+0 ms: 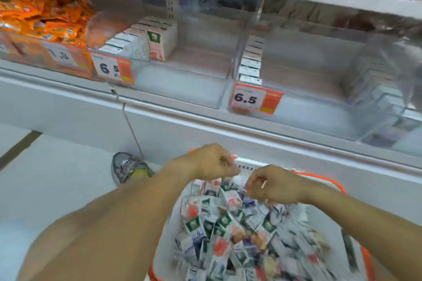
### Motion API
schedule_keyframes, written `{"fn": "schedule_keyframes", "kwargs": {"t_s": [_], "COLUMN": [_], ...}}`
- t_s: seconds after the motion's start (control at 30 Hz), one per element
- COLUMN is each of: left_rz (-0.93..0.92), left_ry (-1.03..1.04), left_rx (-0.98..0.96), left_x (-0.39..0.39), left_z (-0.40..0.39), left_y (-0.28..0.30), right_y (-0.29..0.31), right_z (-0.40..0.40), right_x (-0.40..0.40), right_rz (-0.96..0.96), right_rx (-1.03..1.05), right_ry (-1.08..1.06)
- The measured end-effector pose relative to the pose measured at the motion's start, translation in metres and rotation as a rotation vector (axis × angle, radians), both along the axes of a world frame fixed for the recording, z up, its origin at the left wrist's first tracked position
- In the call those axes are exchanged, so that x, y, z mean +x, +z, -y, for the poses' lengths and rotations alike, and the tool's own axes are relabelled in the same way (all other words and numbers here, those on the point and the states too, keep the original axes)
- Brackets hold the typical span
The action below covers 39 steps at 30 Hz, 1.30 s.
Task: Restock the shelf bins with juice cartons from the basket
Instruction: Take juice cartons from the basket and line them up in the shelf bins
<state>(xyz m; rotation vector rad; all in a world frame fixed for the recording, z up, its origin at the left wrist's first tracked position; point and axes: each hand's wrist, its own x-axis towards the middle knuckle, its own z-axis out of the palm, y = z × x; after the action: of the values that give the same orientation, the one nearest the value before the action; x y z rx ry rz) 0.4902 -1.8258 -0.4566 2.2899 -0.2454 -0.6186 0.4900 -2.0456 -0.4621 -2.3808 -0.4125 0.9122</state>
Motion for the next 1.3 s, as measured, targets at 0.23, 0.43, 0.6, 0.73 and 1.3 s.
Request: {"fn": "schedule_keyframes", "kwargs": {"t_s": [0.23,0.43,0.6,0.73,1.3], "left_rz": [-0.201,-0.446,-0.392,-0.390,-0.743], "left_ry": [-0.190,-0.261,-0.129,-0.033,0.486], "left_rx": [0.239,0.329,0.286,0.276,-0.161], "left_x": [-0.049,-0.078,-0.083,-0.080,-0.075], "left_z": [0.030,0.007,0.027,0.035,0.034], "left_y": [-0.090,-0.134,-0.152,-0.164,-0.139], "right_y": [-0.105,-0.134,-0.154,-0.156,-0.129], "right_z": [0.034,0.008,0.005,0.011,0.080], "right_x": [-0.040,-0.079,-0.094,-0.091,-0.061], "right_rz": [-0.180,-0.326,-0.291,-0.263,-0.189], "right_rx": [-0.283,-0.259,-0.243,-0.214,-0.270], "right_ry": [0.077,0.303,0.385,0.454,-0.103]}}
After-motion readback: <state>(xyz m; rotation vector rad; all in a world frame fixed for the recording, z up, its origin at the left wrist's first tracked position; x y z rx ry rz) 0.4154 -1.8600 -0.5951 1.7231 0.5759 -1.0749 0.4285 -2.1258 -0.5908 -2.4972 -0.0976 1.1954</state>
